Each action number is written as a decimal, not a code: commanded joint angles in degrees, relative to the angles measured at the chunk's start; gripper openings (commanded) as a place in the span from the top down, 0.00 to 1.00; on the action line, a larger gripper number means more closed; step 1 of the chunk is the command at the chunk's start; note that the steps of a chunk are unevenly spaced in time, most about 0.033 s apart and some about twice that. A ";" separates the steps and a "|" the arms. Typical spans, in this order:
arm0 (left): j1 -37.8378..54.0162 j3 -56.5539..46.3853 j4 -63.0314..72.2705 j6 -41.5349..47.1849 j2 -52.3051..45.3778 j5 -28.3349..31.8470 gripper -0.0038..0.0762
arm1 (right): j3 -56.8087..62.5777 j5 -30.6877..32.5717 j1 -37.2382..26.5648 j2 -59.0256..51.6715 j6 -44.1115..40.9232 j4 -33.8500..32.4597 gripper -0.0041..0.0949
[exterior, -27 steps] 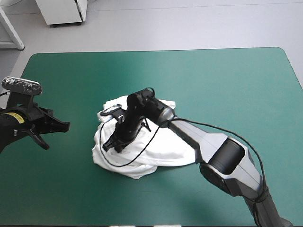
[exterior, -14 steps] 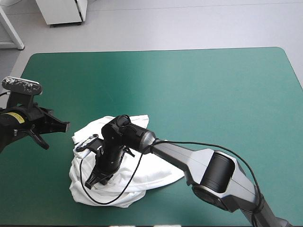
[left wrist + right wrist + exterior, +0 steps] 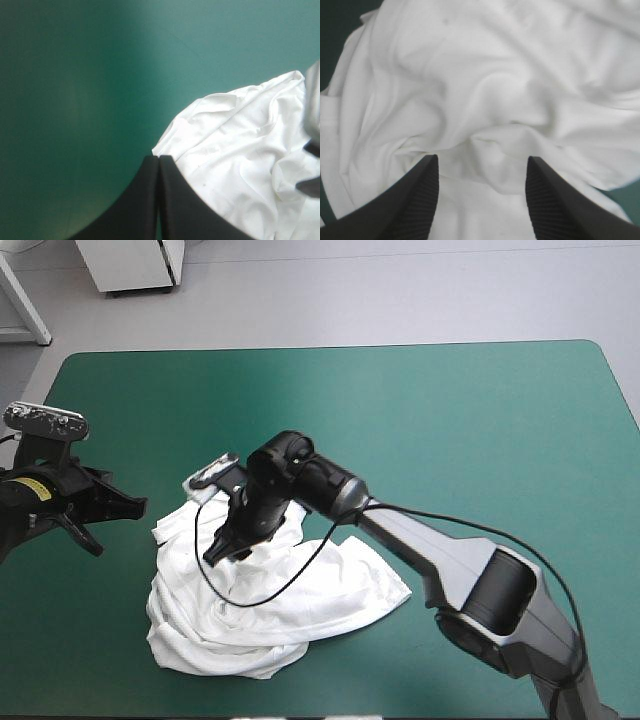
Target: Fold the cloth
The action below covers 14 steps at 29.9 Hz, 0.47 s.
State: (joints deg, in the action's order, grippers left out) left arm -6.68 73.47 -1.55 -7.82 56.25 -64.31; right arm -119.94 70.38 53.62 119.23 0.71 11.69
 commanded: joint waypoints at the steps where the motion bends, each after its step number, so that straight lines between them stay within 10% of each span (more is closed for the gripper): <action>1: -0.29 1.65 -0.10 0.36 -0.54 3.13 0.96 | -1.98 -0.53 -5.02 -9.10 -0.71 -2.03 0.48; 14: -0.29 1.65 -3.92 0.36 -0.54 -0.53 0.96 | 11.31 -0.53 -14.64 -33.68 -4.35 -17.78 0.49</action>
State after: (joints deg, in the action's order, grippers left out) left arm -6.68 73.47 -3.20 -7.82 56.25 -65.63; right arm -114.47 71.41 39.34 92.39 -2.16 -2.25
